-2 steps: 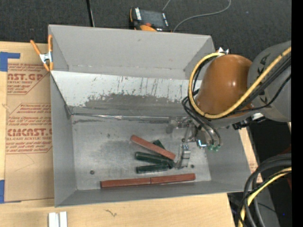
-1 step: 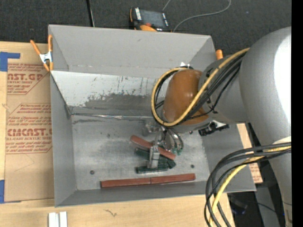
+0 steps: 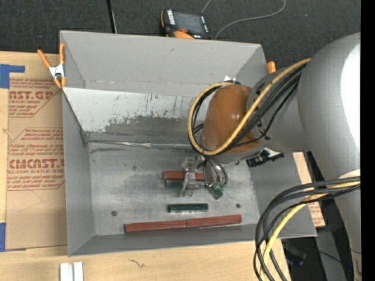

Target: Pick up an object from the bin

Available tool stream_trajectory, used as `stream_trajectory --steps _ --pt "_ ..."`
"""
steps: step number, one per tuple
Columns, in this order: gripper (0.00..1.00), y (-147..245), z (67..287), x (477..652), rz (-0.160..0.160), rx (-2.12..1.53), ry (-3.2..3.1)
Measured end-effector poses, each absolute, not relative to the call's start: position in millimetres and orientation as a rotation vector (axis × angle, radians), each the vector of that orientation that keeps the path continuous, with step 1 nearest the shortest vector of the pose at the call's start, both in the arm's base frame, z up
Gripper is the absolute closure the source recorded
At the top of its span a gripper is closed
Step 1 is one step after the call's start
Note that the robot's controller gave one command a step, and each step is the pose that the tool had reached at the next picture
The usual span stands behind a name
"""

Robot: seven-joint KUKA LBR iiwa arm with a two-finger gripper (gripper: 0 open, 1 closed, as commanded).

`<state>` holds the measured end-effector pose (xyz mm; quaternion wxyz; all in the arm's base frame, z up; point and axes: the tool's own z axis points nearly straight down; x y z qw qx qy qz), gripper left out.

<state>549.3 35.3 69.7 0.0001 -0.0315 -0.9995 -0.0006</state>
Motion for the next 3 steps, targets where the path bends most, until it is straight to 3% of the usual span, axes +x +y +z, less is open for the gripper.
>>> stream_trajectory --steps 1,2,3 --pt "1.0 -18 94 559.7 0.003 0.168 -3.14" --pt "0.0 -16 93 559.3 0.0 0.169 -3.139" --pt "0.0 -23 69 537.3 -0.002 0.1 -3.139"
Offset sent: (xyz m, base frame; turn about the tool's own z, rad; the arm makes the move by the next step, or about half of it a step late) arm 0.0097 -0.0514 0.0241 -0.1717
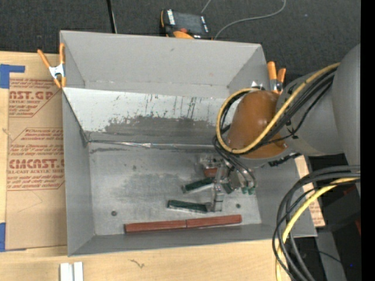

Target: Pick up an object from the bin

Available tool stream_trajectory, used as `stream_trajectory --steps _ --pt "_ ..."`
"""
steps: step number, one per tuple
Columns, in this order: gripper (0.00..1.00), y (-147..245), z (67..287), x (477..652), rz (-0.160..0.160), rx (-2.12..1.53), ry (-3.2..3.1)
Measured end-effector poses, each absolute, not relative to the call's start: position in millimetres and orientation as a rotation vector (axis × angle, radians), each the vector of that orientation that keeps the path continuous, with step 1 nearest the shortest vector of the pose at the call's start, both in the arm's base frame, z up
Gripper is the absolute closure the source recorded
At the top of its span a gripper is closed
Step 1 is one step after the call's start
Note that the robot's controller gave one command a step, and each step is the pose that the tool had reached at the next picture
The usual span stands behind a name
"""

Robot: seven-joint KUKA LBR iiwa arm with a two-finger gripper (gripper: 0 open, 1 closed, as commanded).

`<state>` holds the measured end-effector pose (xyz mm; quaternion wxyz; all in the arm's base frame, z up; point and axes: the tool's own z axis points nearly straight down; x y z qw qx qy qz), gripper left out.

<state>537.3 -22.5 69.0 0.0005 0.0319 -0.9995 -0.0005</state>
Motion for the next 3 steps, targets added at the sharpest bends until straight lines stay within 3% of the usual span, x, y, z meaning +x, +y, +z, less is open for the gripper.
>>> stream_trajectory --steps 1,2,3 --pt "1.0 -23 73 538.4 -0.001 0.101 -3.136" --pt "1.0 -36 91 529.1 0.0 0.943 -2.999" --pt "0.0 -35 91 528.9 -0.002 0.94 -2.999"
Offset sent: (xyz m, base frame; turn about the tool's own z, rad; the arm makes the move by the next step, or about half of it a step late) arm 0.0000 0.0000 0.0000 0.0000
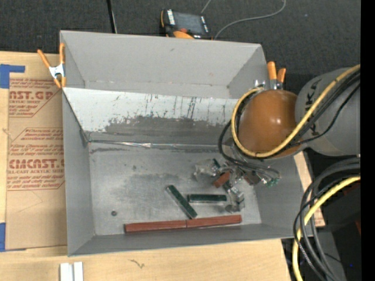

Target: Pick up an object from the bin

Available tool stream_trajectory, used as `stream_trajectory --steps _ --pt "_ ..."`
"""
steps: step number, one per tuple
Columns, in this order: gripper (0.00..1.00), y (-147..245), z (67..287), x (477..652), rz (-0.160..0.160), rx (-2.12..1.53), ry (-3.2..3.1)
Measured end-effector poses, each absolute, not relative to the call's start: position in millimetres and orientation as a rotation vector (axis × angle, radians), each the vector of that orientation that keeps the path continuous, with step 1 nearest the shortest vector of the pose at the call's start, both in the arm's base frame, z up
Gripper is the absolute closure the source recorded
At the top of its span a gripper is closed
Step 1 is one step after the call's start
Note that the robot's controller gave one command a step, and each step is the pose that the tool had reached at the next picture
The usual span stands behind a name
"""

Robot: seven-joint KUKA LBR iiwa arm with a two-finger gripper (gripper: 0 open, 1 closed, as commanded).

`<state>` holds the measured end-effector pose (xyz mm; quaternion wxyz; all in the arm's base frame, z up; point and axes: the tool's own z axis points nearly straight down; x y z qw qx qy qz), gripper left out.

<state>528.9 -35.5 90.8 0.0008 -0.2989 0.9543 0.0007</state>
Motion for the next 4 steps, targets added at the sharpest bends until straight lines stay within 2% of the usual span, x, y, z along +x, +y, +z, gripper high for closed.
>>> stream_trajectory --steps 1,2,3,4 --pt "0.0 -80 69 532.9 0.001 -0.318 3.125" --pt "0.0 -115 70 565.0 -0.001 -1.132 2.927" --pt "1.0 -113 70 564.7 0.003 -1.132 2.928" --pt "1.0 -72 220 562.5 -0.004 -0.988 2.972"
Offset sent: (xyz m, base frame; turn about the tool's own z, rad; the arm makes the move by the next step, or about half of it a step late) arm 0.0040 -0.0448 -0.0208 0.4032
